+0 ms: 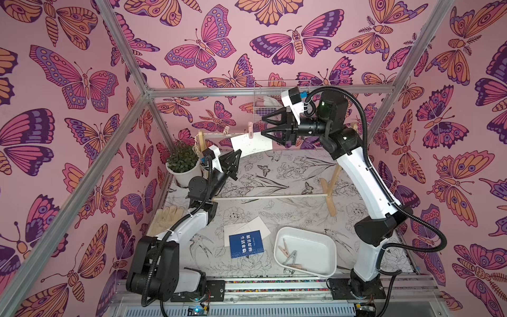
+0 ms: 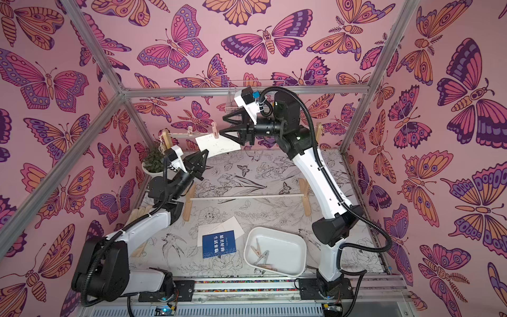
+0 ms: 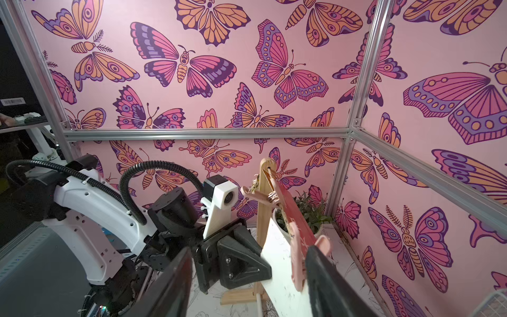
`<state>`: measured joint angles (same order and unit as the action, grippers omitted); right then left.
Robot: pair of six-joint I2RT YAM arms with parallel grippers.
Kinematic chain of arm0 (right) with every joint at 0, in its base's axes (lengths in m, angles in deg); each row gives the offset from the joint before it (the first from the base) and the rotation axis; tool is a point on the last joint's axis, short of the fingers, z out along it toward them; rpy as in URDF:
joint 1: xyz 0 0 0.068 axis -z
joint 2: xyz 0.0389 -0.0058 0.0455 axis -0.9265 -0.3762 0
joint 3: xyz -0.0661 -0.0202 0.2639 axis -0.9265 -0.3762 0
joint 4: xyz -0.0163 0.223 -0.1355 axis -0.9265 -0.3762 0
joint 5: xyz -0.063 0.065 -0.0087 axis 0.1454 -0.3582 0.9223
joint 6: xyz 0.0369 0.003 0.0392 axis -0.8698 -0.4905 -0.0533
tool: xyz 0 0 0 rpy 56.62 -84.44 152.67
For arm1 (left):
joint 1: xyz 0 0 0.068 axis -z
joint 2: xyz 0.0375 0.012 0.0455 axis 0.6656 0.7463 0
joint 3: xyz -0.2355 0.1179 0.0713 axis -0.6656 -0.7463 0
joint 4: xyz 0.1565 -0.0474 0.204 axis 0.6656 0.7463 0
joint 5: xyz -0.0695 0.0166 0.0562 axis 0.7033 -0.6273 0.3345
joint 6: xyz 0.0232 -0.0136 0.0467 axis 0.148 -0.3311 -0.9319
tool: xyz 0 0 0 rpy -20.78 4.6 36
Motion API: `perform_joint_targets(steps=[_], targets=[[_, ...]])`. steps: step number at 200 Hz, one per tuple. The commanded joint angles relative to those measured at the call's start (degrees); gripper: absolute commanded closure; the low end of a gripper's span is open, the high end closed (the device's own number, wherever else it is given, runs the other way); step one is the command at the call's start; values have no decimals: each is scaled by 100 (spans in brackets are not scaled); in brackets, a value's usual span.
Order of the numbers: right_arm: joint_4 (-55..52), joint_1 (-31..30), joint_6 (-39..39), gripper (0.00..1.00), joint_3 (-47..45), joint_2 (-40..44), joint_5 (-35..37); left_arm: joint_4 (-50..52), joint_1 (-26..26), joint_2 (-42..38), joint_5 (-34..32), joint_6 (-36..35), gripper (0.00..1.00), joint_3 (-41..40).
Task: Remove the postcards from the strings
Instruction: Pinch the postcard on the clothesline, then remove the clamp from the clothesline.
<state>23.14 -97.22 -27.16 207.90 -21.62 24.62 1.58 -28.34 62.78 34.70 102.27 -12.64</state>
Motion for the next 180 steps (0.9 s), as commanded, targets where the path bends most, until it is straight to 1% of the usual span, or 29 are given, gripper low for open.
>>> perform_joint_targets(steps=[1,9,26,49,87,123,180], targets=[[157,-47,-22,31,153,-192,174,-351,-47,-90,65,69,92,-81],[139,-56,9,30,186,-251,209,-362,-50,-75,70,79,93,-79],[-19,-67,142,30,288,-362,361,-379,-56,-67,82,106,100,-70],[-235,-83,310,29,429,-481,462,-404,-73,-61,75,138,100,-65],[-406,-126,478,27,533,-512,423,-423,-95,-77,57,177,100,-79],[-445,-187,521,26,648,-616,436,-433,-109,-63,49,213,100,-76],[-360,-267,550,25,704,-769,705,-431,-117,-84,48,230,100,-77]])
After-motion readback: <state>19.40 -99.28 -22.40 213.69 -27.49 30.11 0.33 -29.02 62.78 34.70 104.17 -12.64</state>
